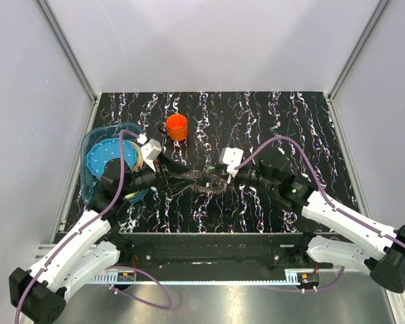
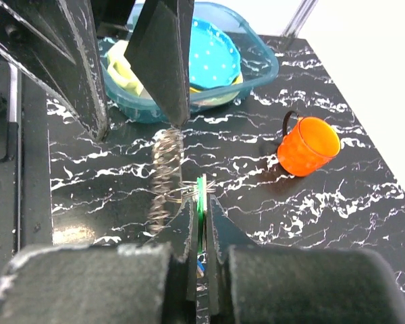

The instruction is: Remove the keys from the keyring

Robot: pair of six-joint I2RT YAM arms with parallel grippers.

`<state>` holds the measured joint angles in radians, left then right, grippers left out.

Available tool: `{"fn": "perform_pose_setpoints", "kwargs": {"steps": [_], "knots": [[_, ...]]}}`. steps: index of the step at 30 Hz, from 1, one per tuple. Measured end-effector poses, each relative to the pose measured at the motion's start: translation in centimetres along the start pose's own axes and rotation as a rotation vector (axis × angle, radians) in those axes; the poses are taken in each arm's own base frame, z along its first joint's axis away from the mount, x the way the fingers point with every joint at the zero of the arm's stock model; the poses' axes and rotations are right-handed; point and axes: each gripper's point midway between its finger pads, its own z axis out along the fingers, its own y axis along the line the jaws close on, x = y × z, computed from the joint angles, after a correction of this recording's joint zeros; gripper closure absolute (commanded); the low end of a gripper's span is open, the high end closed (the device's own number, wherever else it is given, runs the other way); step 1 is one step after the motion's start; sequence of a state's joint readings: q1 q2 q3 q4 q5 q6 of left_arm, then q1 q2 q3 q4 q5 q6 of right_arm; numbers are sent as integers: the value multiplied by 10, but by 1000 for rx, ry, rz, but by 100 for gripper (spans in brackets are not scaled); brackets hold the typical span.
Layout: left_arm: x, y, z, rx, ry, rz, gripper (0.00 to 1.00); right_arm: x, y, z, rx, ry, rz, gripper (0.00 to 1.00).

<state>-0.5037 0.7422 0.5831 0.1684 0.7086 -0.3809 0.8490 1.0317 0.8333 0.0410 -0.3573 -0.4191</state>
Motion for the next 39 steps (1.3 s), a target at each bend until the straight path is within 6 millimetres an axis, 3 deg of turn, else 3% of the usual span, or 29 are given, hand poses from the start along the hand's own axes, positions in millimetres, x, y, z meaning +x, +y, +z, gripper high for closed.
{"fn": "perform_pose_setpoints", "kwargs": {"steps": [6,18,39], "knots": [[-4,-12,1,54,-13,27,44,-19,0,-4,-4,-68,-6,100],[-5,-31,3,104,-24,97,53,-19,2,-4,-7,-70,15,100],[-5,-29,35,76,-20,193,55,-24,9,-8,-29,-88,57,100]]}}
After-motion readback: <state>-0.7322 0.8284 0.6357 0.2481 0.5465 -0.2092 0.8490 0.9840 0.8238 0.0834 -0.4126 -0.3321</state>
